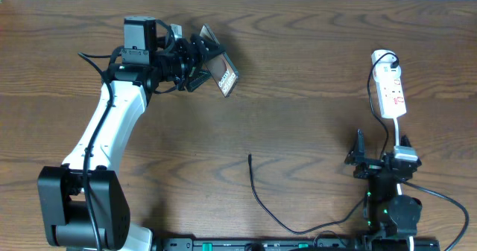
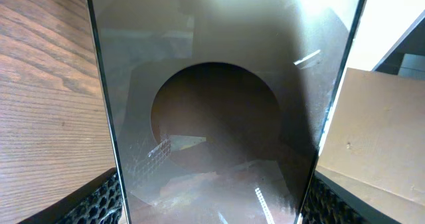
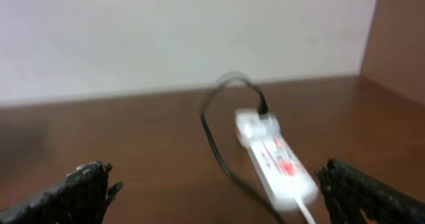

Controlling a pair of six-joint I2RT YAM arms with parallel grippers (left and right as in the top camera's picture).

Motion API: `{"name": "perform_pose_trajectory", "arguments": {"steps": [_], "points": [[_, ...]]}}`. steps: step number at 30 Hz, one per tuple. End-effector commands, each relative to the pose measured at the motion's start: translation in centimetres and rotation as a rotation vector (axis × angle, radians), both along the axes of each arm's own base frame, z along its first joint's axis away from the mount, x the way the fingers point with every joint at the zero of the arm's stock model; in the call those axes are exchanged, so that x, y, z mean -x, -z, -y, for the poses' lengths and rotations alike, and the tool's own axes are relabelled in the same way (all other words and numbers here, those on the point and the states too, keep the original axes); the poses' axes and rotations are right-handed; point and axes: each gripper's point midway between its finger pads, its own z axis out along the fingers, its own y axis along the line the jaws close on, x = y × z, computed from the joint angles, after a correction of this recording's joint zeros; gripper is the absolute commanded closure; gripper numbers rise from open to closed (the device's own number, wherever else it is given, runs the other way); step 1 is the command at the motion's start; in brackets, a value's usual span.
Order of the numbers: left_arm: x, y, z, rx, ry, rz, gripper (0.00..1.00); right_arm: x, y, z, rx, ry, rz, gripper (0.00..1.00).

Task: Plug charger to phone and switch on socket
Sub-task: 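Swing the right gripper toward the phone held by the left gripper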

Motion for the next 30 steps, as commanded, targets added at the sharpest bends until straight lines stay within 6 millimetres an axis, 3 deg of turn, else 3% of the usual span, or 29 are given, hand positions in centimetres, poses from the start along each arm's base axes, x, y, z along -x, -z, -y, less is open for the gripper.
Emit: {"name": "perform_pose_trajectory", "arguments": {"steps": [1,3,6,14,18,25,30], "points": [[-0.2,-2.8,0.5,0.055,0.015,0.051,0.93,0.0,-2.5,-2.2,-0.128,-0.132,0.111,0.01],[-0.4,-3.0,0.5,0.065,0.007,0.053,0.93,0.4,-4.2,-4.2,-0.208,-0.258,0.167,0.01],[-0.5,-3.1,0.6,0.075,-0.003,0.042,0.93,0.6,-4.6,-5.7,-0.332,-0.354,0.14,0.01],[-0.5,-3.1,0.5,0.08,-0.008,0.031,0.92,-0.3,-6.3,-10.3,-0.416,-0.609,-0.066,0.01],[-0.5,-3.1,0.5,0.083,-0.013,0.026,0.93,-1.3,-7.8,-14.5,-0.482,-0.885,-0.261,0.01],[-0.7,-3.4,0.6,0.089,-0.017,0.031,0.93,-3.1,-7.4,-18.7,-0.615,-1.247,-0.512,0.01],[-0.7,-3.4,0.6,0.099,-0.027,0.017,0.92,-6.1,-5.2,-19.3,-0.733,-1.256,-0.59,0.01]]}}
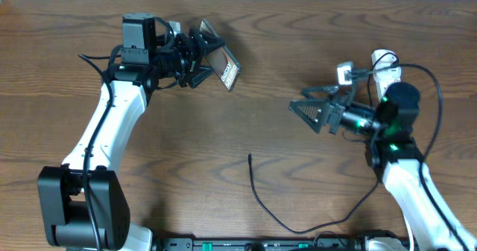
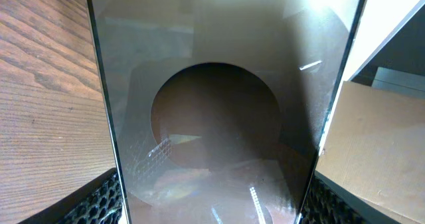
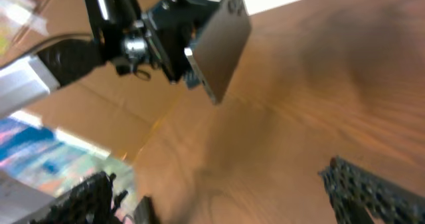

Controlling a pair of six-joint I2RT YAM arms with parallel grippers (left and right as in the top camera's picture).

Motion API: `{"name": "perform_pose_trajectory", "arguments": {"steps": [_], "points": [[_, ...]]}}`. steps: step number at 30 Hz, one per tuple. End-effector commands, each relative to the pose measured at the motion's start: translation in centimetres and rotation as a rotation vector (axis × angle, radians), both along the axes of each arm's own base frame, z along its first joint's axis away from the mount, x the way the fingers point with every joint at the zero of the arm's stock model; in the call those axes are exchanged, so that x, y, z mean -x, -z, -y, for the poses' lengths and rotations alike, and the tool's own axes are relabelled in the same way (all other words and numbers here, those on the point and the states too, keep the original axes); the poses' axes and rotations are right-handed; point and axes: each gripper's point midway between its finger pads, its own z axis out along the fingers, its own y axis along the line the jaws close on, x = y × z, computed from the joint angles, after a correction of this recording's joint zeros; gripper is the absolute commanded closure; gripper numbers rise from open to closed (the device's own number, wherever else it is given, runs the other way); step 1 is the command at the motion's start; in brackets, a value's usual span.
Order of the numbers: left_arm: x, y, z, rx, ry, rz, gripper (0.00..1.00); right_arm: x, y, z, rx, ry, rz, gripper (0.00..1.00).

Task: Plug charger to phone and switch on socket
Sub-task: 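Swing the right gripper toward the phone held by the left gripper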

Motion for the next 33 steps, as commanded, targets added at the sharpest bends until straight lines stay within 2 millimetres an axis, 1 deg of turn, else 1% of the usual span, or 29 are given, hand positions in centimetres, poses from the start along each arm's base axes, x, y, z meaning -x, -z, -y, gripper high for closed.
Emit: {"name": "perform_pose_trajectory", "arguments": {"steps": [1,3,4,6,8,11,12,15,16,19,21,22,27,33], "points": [[-0.1,-2.2,0.3,0.026,0.011,0.044,0.93,0.2,0.4,-1.0,-0.069,-0.092,-0.112,0.01],[-0.1,-2.2,0.2,0.025,0.007,0.043,0.93,0.1,0.2,-1.5,-0.065,-0.14,-0.024,0.02],[-0.1,-2.2,0.2,0.026,0.007,0.043,0.92,0.2,-0.1,-1.8,-0.064,-0.165,0.028,0.05],[-0.1,-2.2,0.2,0.027,0.0,0.036,0.92,0.3,-0.7,-2.4,-0.061,-0.193,0.111,0.07],[-0.2,-2.2,0.2,0.028,-0.006,0.03,0.93,0.3,-1.3,-3.0,-0.051,-0.195,0.186,0.01],[-0.3,-2.1,0.0,0.034,-0.027,0.008,0.93,0.3,-1.4,-4.2,-0.013,-0.195,0.31,0.01],[-0.4,-2.0,0.0,0.033,-0.031,0.006,0.92,0.2,-1.3,-4.3,-0.005,-0.191,0.321,0.01],[-0.5,-1.9,-0.1,0.026,-0.04,0.006,0.92,-0.7,0.1,-5.2,0.051,-0.128,0.31,0.01],[-0.5,-1.9,-0.1,0.025,-0.043,0.004,0.93,-1.2,1.0,-5.4,0.079,-0.092,0.283,0.01],[-0.6,-1.9,-0.2,0.021,-0.05,0.003,0.92,-1.8,2.8,-6.2,0.155,-0.032,0.258,0.01],[-0.5,-1.8,-0.1,0.021,-0.048,0.003,0.93,-2.1,3.4,-6.5,0.185,0.001,0.247,0.01],[-0.4,-1.8,0.3,0.023,-0.041,0.0,0.93,-2.7,3.8,-6.7,0.225,0.048,0.261,0.01],[0.0,-1.7,1.5,0.016,-0.02,-0.001,0.93,-3.8,4.2,-6.6,0.297,0.128,0.313,0.01],[0.2,-1.5,2.5,0.001,-0.014,-0.002,0.93,-3.9,4.0,-6.6,0.293,0.131,0.319,0.01]]}}
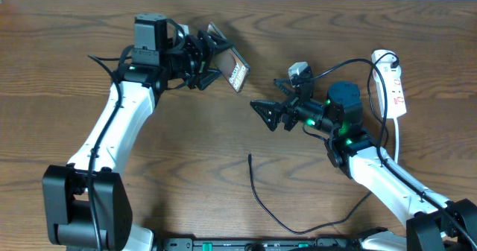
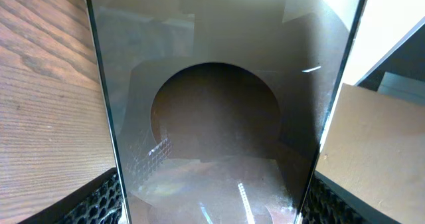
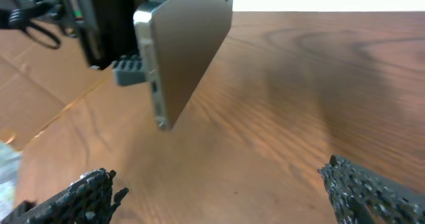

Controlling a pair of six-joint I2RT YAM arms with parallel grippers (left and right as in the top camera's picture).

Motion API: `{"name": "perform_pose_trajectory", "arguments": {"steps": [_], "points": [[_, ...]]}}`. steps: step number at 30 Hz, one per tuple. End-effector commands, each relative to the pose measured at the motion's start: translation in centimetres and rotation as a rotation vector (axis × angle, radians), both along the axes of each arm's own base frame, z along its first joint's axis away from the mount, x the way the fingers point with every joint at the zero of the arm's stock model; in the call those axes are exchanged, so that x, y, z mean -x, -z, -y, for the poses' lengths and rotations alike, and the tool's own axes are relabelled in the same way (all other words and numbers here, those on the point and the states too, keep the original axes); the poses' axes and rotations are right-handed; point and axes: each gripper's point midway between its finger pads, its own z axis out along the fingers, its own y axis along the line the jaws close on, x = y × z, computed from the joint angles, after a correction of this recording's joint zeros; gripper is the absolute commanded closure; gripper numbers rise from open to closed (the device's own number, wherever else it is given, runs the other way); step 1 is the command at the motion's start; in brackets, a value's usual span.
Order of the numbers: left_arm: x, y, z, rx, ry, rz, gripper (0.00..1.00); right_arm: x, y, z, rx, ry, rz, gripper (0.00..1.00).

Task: Plug charger to phone and switch on socket
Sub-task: 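Swing the right gripper toward the phone held by the left gripper, then close the right gripper on the phone's side edge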

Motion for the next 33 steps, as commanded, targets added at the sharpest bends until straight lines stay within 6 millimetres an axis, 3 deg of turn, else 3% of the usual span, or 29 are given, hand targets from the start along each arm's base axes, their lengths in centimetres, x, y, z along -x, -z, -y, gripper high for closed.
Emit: {"name": "perform_pose_trajectory", "arguments": {"steps": [1,8,24,33], "points": [[-0.1,-2.0,0.7,0.006,0.002,0.048,0.92,-0.7,-0.7,0.0,0.01,0.029,0.04,0.01],[0.4,-2.0,1.8,0.013,0.02,0.033,0.93,-1.1,-1.9,0.0,-0.081,0.066,-0.007,0.01],[1.6,-1.9,4.4,0.005,0.071,0.036,0.92,-1.3,-2.0,0.1,-0.093,0.086,-0.019,0.01],[2.6,-1.8,6.5,-0.003,0.107,0.039,0.93,-2.4,-1.9,1.0,-0.136,0.181,-0.083,0.01]]}}
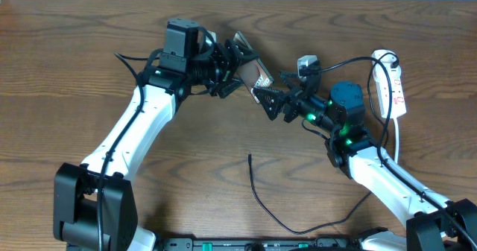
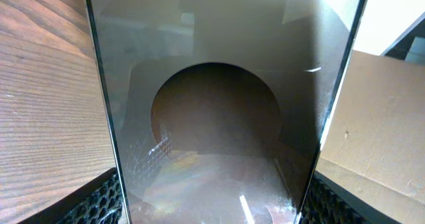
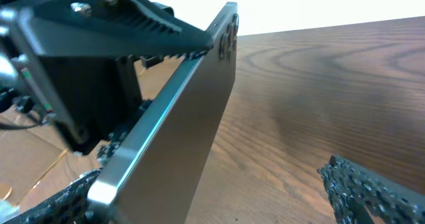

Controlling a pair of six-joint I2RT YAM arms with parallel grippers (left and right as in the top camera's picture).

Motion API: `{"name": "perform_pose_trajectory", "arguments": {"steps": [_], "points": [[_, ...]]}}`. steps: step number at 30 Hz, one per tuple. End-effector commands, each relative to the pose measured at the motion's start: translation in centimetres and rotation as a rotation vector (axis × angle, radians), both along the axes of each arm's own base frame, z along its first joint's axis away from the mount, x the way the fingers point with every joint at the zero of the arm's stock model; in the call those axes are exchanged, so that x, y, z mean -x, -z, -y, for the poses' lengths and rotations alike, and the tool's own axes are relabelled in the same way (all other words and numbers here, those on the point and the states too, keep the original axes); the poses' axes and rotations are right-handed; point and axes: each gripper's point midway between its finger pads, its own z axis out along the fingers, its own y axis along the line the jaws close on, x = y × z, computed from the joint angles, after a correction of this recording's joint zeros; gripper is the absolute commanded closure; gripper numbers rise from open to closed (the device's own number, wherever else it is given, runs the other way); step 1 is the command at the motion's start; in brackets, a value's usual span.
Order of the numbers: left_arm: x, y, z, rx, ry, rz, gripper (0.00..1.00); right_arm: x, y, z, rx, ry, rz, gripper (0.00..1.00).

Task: Plug charger to phone and switch on socket

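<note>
My left gripper is shut on the phone and holds it tilted above the table's back middle. In the left wrist view the dark screen fills the frame between the pads. My right gripper is open just right of the phone. In the right wrist view the phone's grey back stands close, its lower corner by the left fingertip. The black charger cable lies loose on the table at the front. The white socket strip lies at the far right.
The strip's own cord loops beside it at the right. The wooden table runs wide on the left. Cardboard shows beyond the table's edge in the left wrist view.
The left arm has carried the phone further right, toward the table's middle. The right gripper, still open, has moved up and left, so the phone's lower end now sits at its fingers.
At first the left gripper held the phone at the back left, and the right arm was folded at the front right, facing the strip. Then the right arm was stretched out toward the middle, open. Each moment since shows phone and right gripper closer, and now they meet.
</note>
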Motion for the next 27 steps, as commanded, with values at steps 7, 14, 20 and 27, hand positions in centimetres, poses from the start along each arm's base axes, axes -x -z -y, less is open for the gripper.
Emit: {"name": "perform_pose_trajectory", "arguments": {"steps": [7,14,20,27], "points": [[0.4,-2.3,2.2,0.016,0.016,0.057,0.92,-0.9,-0.4,0.3,-0.054,0.078,-0.056,0.01],[0.8,-2.2,3.5,-0.001,0.021,0.08,0.93,-0.9,-0.4,0.3,-0.063,0.081,-0.068,0.04],[0.9,-2.3,3.8,0.003,0.02,0.077,0.93,-0.8,-0.3,0.3,-0.062,0.08,-0.072,0.12],[1.0,-2.3,3.9,0.005,0.021,0.074,0.93,-0.8,-0.3,0.3,-0.062,0.08,-0.072,0.27]]}}
